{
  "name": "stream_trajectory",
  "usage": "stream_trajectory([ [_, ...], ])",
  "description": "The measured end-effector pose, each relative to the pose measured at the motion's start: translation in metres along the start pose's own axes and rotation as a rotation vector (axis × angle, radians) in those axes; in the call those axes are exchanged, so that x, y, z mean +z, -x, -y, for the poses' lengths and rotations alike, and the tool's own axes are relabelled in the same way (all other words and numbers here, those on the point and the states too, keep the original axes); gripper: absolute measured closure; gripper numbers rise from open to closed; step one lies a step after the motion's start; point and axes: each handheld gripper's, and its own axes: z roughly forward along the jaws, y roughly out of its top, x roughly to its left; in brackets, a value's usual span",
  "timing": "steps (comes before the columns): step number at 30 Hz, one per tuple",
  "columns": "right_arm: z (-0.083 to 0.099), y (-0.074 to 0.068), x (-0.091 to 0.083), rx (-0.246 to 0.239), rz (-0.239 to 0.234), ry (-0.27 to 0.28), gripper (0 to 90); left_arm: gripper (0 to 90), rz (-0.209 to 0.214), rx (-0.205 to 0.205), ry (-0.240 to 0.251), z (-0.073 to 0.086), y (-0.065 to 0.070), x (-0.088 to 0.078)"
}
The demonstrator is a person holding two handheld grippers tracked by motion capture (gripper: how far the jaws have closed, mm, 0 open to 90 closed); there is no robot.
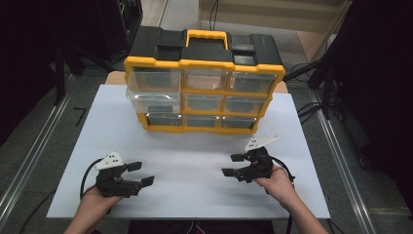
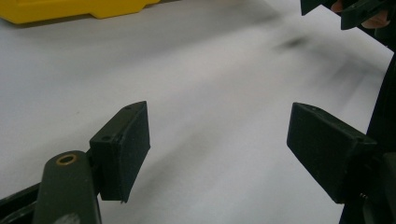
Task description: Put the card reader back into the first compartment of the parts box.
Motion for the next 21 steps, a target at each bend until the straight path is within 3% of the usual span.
stream_trajectory([
  [21, 0.028, 0.010, -0.025, 0.066, 0.057, 0.010, 24.4, 22.6, 0.001, 0.002, -0.009, 0.000, 0.000, 0.001],
])
